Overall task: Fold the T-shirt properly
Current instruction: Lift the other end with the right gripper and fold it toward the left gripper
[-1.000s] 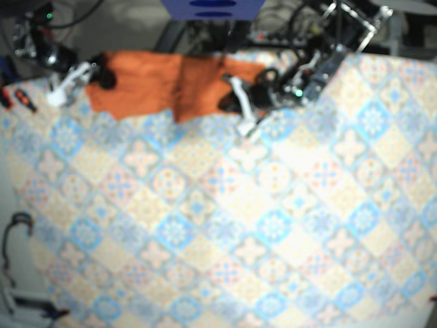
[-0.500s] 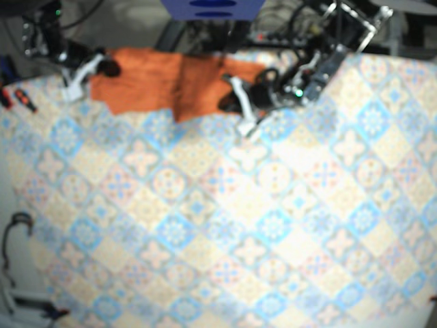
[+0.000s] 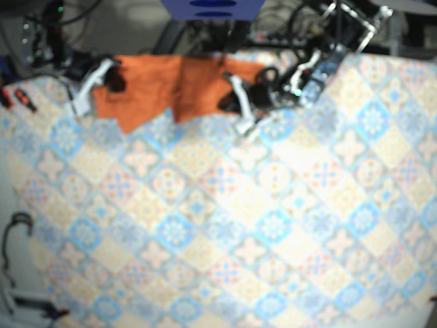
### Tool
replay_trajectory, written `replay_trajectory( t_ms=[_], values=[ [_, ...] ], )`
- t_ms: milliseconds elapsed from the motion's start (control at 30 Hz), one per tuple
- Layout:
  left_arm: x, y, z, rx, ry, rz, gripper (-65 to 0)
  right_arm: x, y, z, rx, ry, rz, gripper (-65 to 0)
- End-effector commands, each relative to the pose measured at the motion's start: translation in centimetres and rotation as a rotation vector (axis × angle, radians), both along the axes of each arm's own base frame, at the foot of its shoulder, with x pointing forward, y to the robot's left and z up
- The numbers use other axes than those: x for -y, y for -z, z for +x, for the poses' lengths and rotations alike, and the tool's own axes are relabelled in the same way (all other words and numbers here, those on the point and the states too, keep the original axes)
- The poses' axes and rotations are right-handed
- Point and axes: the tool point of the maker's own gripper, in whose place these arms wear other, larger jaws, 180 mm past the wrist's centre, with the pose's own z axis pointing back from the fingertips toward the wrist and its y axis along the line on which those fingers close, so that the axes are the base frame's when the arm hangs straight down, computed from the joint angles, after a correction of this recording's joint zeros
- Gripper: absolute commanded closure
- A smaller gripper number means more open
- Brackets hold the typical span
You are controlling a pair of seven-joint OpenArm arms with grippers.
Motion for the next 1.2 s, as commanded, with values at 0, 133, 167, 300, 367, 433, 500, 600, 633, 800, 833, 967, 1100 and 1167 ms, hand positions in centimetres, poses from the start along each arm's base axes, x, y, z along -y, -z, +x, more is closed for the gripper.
replay_trajectory(
  t_ms=[0,133,167,300,367,433,500,600,633,800,833,967,1100,1167],
  values=[
    [-4.8,3.2,-1.4,-0.059,0.014,0.248,0.0,0.3,-1.2,0.5,0.04,-0.002,0.0,-3.8],
    [-4.9,3.3,-1.4,-0.057,0.016,0.252,0.0,0.4,-1.9,0.3,0.058,-0.001,-0.009,-3.8],
    [-4.9,3.3,-1.4,-0.057,0.015,0.253,0.0,0.4,-2.1,0.4,0.064,-0.002,-0.009,-3.8],
    [-4.8,3.3,-1.4,-0.058,0.015,0.252,0.0,0.1,-2.4,0.5,0.072,-0.009,-0.008,-3.8],
    [-4.8,3.3,-1.4,-0.058,0.015,0.252,0.0,0.0,-2.4,0.4,0.069,-0.014,-0.007,-3.8],
    [-4.8,3.3,-1.4,-0.057,0.016,0.253,0.0,-0.7,-2.2,0.2,0.062,-0.019,0.01,-3.8],
    [-4.8,3.3,-1.4,-0.057,0.016,0.253,0.0,-1.8,-1.9,-0.3,0.05,-0.042,0.03,-3.8],
    [-4.8,3.3,-1.4,-0.057,0.016,0.253,0.0,-3.8,-1.7,-0.8,0.046,-0.119,0.019,-3.8],
    [-4.8,3.3,-1.4,-0.057,0.016,0.253,0.0,-4.4,-1.3,-1.3,0.04,-0.154,-0.003,-3.8],
    [-4.9,3.3,-1.4,-0.058,0.016,0.256,0.0,-8.4,0.6,-3.5,0.017,-0.321,-0.064,-3.8],
    [-4.9,3.3,-1.4,-0.058,0.016,0.256,0.0,-8.9,0.9,-3.8,0.015,-0.338,-0.069,-3.8],
    [-4.9,3.3,-1.4,-0.058,0.016,0.256,0.0,-10.6,0.9,-3.9,0.032,-0.365,-0.081,-3.8],
    [-5.0,3.3,-1.4,-0.058,0.016,0.257,0.0,-11.2,0.7,-3.3,0.051,-0.363,-0.084,-3.8],
    [-5.0,3.3,-1.4,-0.058,0.016,0.257,0.0,-11.2,0.6,-2.7,0.066,-0.361,-0.084,-3.8]
  ],
)
